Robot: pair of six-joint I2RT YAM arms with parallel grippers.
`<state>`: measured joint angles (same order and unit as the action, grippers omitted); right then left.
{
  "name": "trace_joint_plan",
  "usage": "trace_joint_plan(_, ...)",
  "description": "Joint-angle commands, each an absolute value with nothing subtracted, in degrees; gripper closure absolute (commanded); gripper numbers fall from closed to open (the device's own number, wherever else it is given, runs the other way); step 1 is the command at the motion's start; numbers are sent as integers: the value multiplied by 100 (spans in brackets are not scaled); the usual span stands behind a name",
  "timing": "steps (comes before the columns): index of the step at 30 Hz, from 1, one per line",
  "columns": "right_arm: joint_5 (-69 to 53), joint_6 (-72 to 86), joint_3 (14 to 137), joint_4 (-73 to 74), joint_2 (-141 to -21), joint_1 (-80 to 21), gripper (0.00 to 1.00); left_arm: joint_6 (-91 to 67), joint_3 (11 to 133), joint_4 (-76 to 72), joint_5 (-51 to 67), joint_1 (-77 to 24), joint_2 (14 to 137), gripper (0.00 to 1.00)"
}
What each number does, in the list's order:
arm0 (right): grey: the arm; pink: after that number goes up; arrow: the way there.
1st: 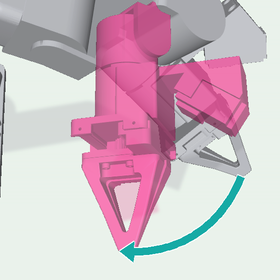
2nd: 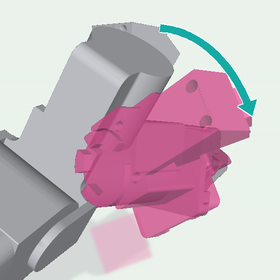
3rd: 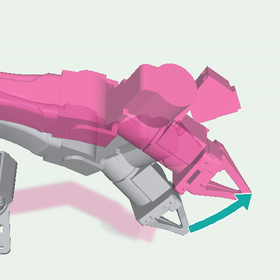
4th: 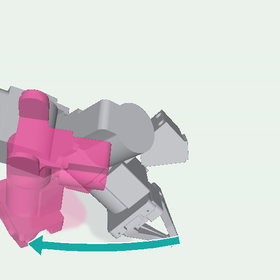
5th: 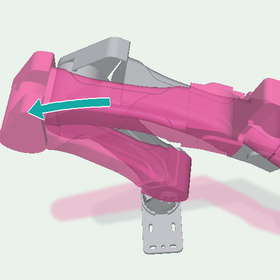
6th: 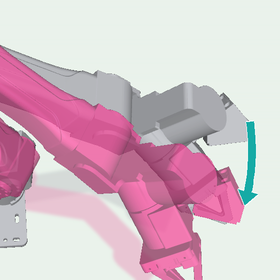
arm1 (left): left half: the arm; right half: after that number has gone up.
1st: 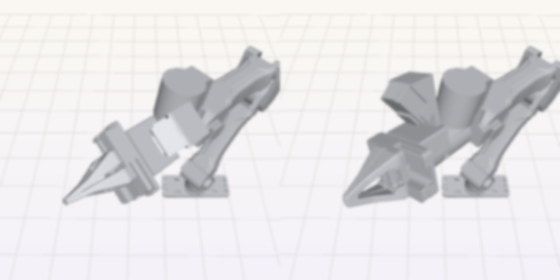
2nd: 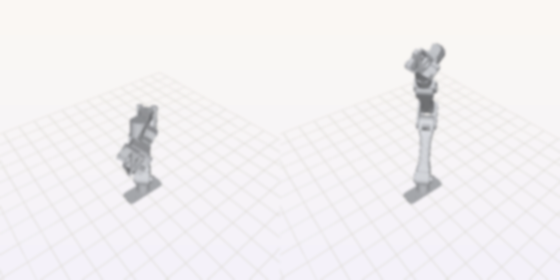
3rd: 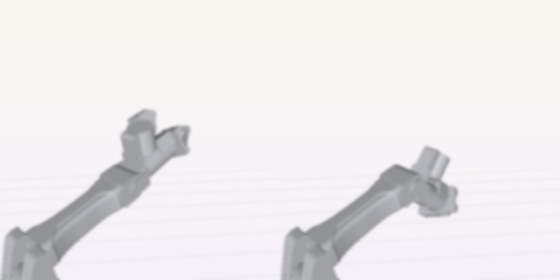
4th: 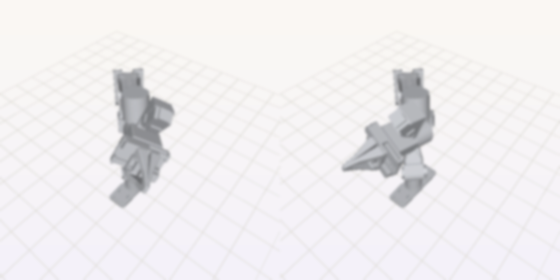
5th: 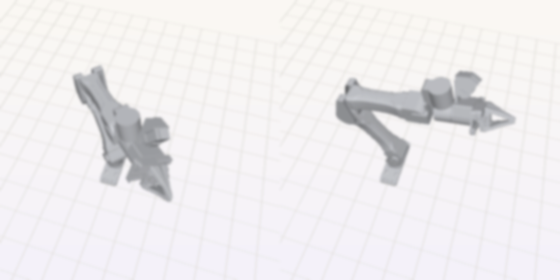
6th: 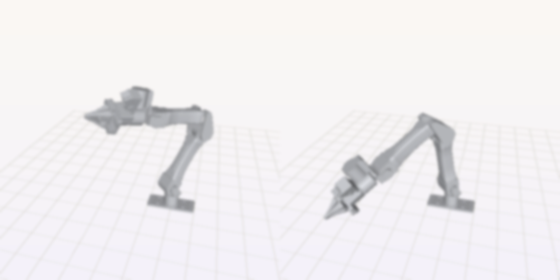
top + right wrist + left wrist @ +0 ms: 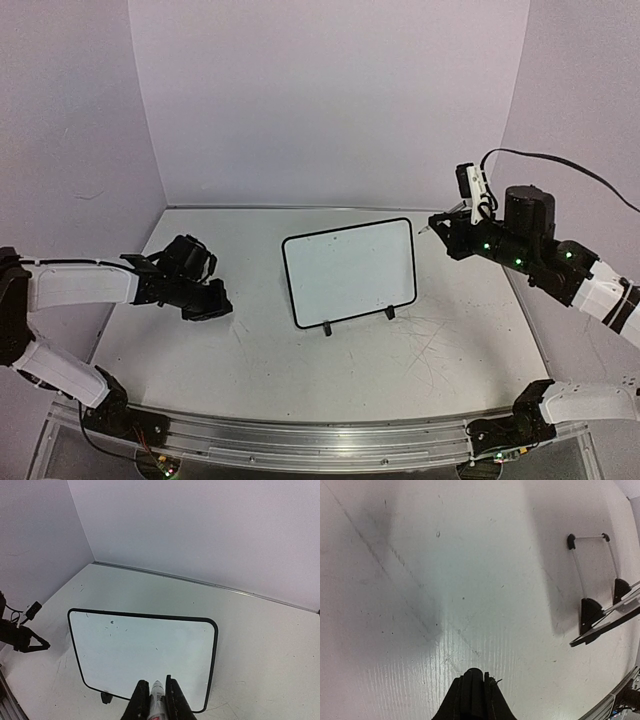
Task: Write a sentence on the whiteboard
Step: Place the pen cap at the center of the board.
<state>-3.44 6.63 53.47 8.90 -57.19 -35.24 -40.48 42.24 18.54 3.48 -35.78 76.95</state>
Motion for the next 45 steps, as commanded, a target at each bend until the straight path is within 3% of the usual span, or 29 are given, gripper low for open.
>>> trace_joint_plan(1,-462,623,5518,831,-5651,-3534,100,-3695,4452,1893,575,-3568,8256,100)
trace_joint_plan(10,-584,792,5218,644,-5549,-3533,100,-3377,4946,1586,89,-3546,9033,100)
trace_joint_plan(15,-711,921,5142,610,-5532,-3533,100,-3199,5141,1406,331,-3320,9571,90)
trace_joint_plan(20,-781,1010,4989,554,-5488,-3533,100,-3158,5017,1252,324,-3270,9718,89)
trace_joint_plan(26,-674,934,4934,570,-5508,-3534,100,-3126,4788,1229,132,-3270,9424,68)
trace_joint_plan(32,-508,771,5021,567,-5582,-3533,100,-3115,4767,1235,165,-3270,9144,54)
trace_joint_plan(42,684,284,5337,444,-6282,-3533,100,-3102,4767,1405,252,-3270,8306,26)
trace_joint_plan(45,1643,460,5455,400,-6627,-3530,100,-3031,4740,1458,61,-3270,7985,18)
